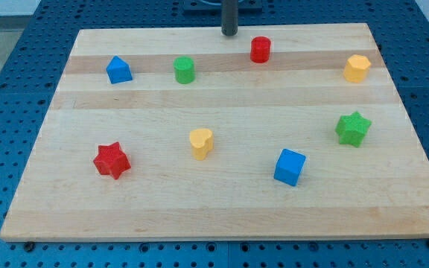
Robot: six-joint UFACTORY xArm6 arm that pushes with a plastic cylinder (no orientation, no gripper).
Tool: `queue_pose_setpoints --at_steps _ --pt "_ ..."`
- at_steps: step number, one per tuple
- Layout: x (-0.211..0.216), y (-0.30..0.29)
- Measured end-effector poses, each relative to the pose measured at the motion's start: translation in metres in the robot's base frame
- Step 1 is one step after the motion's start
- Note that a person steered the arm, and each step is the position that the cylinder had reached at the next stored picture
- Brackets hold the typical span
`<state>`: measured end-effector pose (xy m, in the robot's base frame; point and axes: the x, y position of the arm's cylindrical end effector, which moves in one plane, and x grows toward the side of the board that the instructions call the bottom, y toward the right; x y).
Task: Push the green circle to the top left of the board
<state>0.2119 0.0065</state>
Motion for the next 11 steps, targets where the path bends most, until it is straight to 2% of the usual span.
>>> queue_pose_setpoints --at_steps 2,3,4,6,8,10,11 --pt "0.077 0.041" --pt "0.120 0.020" --pt "0.139 0.011" --pt "0.151 -0.071" --pt "0.131 -0.102" --pt "0.122 -0.057" --pt "0.109 -0.057"
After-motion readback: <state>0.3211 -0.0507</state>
